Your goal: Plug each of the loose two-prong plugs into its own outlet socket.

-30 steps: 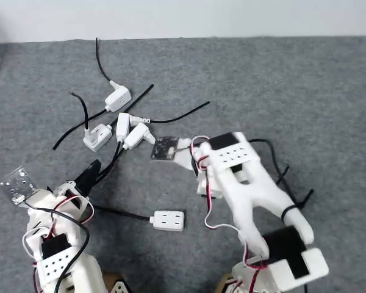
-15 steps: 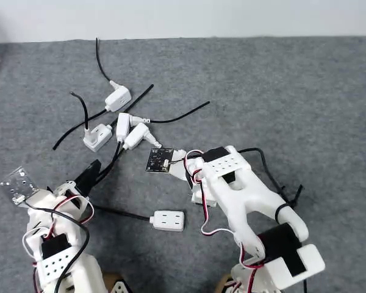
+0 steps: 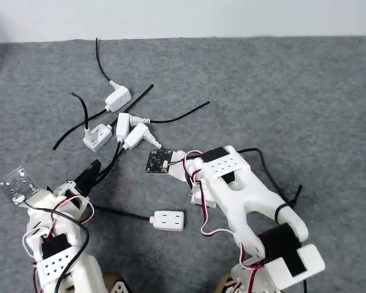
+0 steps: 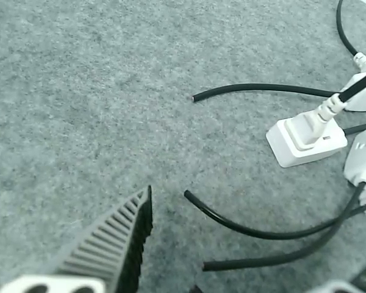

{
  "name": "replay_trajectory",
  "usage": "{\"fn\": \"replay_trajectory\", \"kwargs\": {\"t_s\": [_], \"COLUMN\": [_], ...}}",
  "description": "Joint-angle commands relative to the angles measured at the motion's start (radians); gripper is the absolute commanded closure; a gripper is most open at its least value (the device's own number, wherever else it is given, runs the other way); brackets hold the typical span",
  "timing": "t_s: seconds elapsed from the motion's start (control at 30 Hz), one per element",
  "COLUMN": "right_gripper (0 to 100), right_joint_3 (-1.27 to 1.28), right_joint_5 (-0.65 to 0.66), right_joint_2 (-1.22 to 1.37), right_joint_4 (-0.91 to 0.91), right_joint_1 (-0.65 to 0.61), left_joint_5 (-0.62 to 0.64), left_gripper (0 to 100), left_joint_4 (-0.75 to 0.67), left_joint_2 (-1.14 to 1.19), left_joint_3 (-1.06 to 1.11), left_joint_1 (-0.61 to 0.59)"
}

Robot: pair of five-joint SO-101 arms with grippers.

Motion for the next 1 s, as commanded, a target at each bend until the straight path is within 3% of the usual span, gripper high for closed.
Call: {"fn": "replay_trajectory", "kwargs": {"t_s": [0.0, 0.3, 0.37, 0.5, 0.67, 0.8, 0.97], "right_gripper": [99.1, 99.1, 99.1, 99.1, 99.1, 99.1, 99.1], "right_joint_3": [0.002, -0.011, -0.035, -0.074, -0.071, -0.071, -0.075], "right_joint_5": [-0.005, -0.014, -0.043, -0.118, -0.184, -0.21, -0.213], "right_joint_2": [0.001, -0.022, -0.074, -0.277, -0.512, -0.647, -0.677], "right_joint_4": [0.007, 0.004, 0.015, 0.093, 0.222, 0.283, 0.286], "right_joint_1": [-0.012, -0.012, -0.015, -0.05, -0.133, -0.166, -0.17], "left_joint_5": [-0.006, -0.006, -0.005, 0.0, 0.091, 0.221, 0.236], "left_gripper": [47, 47, 47, 47, 47, 47, 47], "left_joint_4": [-0.026, -0.026, -0.031, -0.048, -0.207, -0.241, -0.241], "left_joint_2": [-0.008, -0.008, -0.008, -0.008, -0.008, -0.008, -0.008], "left_joint_3": [-0.007, -0.007, -0.007, -0.01, -0.024, -0.071, -0.062], "left_joint_1": [-0.003, 0.009, 0.078, 0.338, 0.565, 0.655, 0.677]}}
